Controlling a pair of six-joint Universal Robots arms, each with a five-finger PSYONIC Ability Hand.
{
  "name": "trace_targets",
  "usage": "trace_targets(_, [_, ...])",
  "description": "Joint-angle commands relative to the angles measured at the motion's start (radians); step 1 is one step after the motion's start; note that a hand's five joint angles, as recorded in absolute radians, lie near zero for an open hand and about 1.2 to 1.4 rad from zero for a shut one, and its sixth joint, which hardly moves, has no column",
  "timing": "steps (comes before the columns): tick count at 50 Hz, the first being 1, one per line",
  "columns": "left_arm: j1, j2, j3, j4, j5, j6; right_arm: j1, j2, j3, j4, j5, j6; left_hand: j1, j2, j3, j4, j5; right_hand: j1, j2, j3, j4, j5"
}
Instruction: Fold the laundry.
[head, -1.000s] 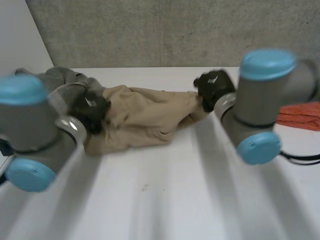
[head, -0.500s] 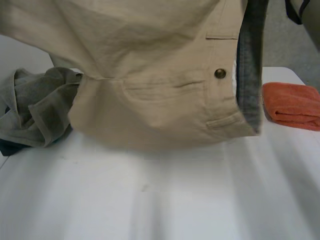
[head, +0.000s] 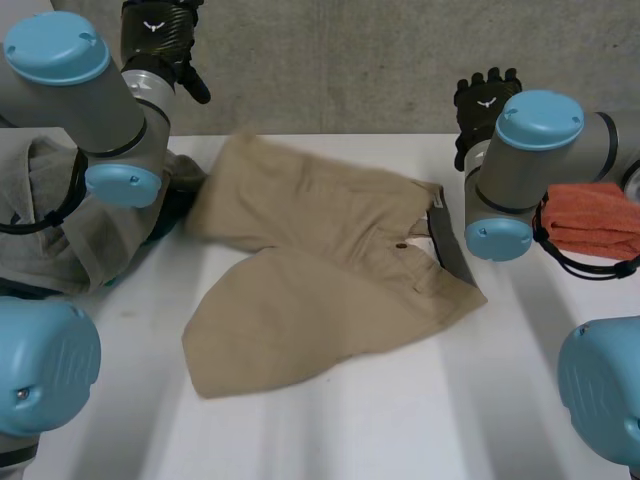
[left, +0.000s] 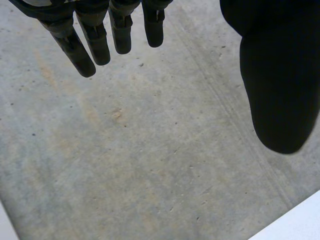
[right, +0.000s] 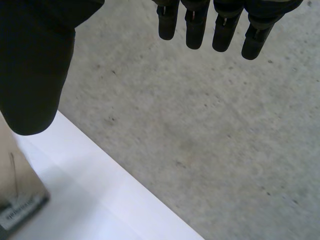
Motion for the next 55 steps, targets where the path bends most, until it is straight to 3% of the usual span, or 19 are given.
trace_targets(1, [-0.019,0.197,-0.224,-0.057,-0.065,-0.004,-0.042,-0.195,0.159,0.168,-0.131,0.098,-0.014,-0.037,-0.038,-0.027,-0.053,-0.049,-0.037,-0.033,-0.035,-0.048])
trace_targets(2, [-0.024,0.273,-0.341,-0.065,-0.066,-0.006,-0.051,-0.256,0.229,0.206,-0.224,0.102,-0.014,-0.037,-0.038,-0.027,-0.053,-0.049,-0.037,-0.033,-0.035,-0.048])
trace_targets(7, [-0.044,0.498,-0.715,-0.065,-0.039,0.001,-0.085,-0.430,0.472,0.295,-0.477,0.078,-0.014,-0.037,-0.038,-0.027,-0.053,-0.049,-0.037,-0.033,-0.035,-0.048])
trace_targets(11, [-0.073,0.648,-1.008,-0.079,0.019,0.020,-0.117,-0.528,0.656,0.353,-0.600,-0.008,0.054,0.030,0.030,0.041,0.015,0.074,0.086,0.090,0.088,0.075])
trace_targets(18, [-0.124,0.805,-1.420,-0.091,0.113,0.097,-0.166,-0.582,0.914,0.426,-0.709,-0.264,0.265,0.242,0.242,0.253,0.226,0.303,0.315,0.319,0.317,0.304])
trace_targets(24, [-0.136,0.809,-1.588,-0.094,0.151,0.123,-0.209,-0.564,1.029,0.392,-0.757,-0.398,0.321,0.298,0.298,0.309,0.282,0.338,0.351,0.355,0.352,0.339])
trace_targets(30, [-0.138,0.759,-1.672,-0.025,0.179,0.125,-0.229,-0.515,1.114,0.182,-0.783,-0.373,0.119,0.096,0.095,0.106,0.080,0.247,0.260,0.264,0.261,0.248])
trace_targets(37, [-0.139,0.688,-1.666,0.079,0.158,0.129,-0.229,-0.487,1.183,-0.095,-0.775,-0.297,0.107,0.084,0.083,0.094,0.068,0.224,0.236,0.240,0.238,0.225])
trace_targets(43, [-0.141,0.658,-1.651,0.127,0.107,0.146,-0.221,-0.467,1.192,-0.156,-0.766,-0.238,0.128,0.104,0.104,0.115,0.088,0.276,0.289,0.293,0.290,0.277])
trace_targets(47, [-0.142,0.636,-1.646,0.160,0.076,0.175,-0.215,-0.447,1.187,-0.160,-0.760,-0.241,0.262,0.239,0.239,0.250,0.223,0.470,0.482,0.486,0.484,0.471])
trace_targets(50, [-0.148,0.619,-1.646,0.199,0.061,0.211,-0.212,-0.443,1.181,-0.169,-0.751,-0.237,0.473,0.450,0.450,0.461,0.434,0.857,0.869,0.873,0.871,0.858])
trace_targets(51, [-0.150,0.613,-1.646,0.209,0.055,0.218,-0.211,-0.444,1.181,-0.173,-0.748,-0.237,0.567,0.544,0.543,0.554,0.528,0.962,0.975,0.979,0.976,0.964])
trace_targets(52, [-0.151,0.604,-1.645,0.234,0.044,0.232,-0.206,-0.449,1.183,-0.177,-0.739,-0.232,0.867,0.844,0.844,0.855,0.828,1.170,1.183,1.187,1.184,1.171])
trace_targets(54, [-0.151,0.602,-1.643,0.260,0.027,0.246,-0.204,-0.456,1.184,-0.183,-0.723,-0.228,1.206,1.183,1.182,1.193,1.167,1.172,1.185,1.189,1.186,1.173])
trace_targets(55, [-0.150,0.602,-1.643,0.272,0.017,0.251,-0.203,-0.462,1.186,-0.183,-0.714,-0.223,1.208,1.184,1.184,1.195,1.169,1.172,1.185,1.189,1.186,1.173])
